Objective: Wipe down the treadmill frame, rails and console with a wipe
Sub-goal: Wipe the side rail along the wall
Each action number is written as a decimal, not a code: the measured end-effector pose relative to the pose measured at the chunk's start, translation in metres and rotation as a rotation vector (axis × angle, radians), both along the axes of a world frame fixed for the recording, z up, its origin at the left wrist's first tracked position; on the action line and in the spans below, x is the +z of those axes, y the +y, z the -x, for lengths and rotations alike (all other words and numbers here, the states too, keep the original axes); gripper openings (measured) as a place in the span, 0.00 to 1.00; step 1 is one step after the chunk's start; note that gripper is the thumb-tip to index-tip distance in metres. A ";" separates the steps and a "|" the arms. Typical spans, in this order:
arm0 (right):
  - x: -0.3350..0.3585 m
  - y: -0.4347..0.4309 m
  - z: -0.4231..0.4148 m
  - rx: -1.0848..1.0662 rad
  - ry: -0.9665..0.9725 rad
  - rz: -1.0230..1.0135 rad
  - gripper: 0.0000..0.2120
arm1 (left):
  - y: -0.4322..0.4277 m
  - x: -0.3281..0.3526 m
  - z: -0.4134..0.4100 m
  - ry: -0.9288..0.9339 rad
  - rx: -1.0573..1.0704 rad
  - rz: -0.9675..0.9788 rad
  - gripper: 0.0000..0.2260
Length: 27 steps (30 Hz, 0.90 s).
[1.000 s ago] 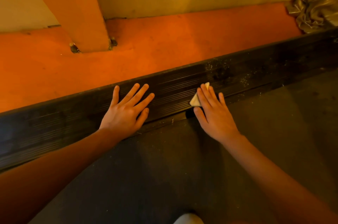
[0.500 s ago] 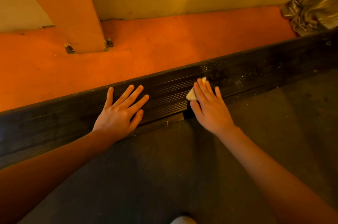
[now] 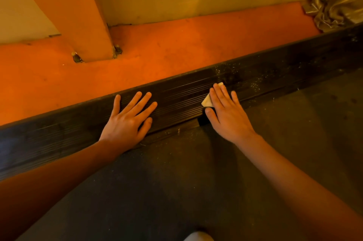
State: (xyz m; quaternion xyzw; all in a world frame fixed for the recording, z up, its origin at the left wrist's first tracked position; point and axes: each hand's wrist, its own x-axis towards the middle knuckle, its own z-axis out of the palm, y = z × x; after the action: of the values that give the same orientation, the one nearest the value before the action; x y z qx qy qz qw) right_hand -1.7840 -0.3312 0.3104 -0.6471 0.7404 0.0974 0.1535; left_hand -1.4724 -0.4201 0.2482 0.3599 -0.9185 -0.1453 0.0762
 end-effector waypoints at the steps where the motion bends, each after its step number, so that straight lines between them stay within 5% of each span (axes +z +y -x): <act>1: -0.001 -0.011 -0.001 0.004 -0.003 0.013 0.33 | 0.001 0.000 0.000 0.006 0.003 0.007 0.23; 6: -0.005 -0.031 -0.009 -0.001 -0.029 0.042 0.32 | -0.001 0.012 0.032 0.114 -0.041 -0.027 0.21; 13: 0.003 0.028 0.001 0.007 -0.063 -0.025 0.35 | -0.016 0.013 0.093 -0.063 -0.126 -0.034 0.24; 27: -0.001 -0.054 0.011 0.013 -0.121 0.082 0.30 | -0.019 0.009 0.097 -0.025 -0.140 0.046 0.23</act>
State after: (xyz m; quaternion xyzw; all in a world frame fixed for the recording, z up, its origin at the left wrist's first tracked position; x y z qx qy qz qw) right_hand -1.7951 -0.3857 0.3097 -0.6625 0.7288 0.0287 0.1707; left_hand -1.5691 -0.4387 0.2569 0.2947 -0.9454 -0.1246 0.0629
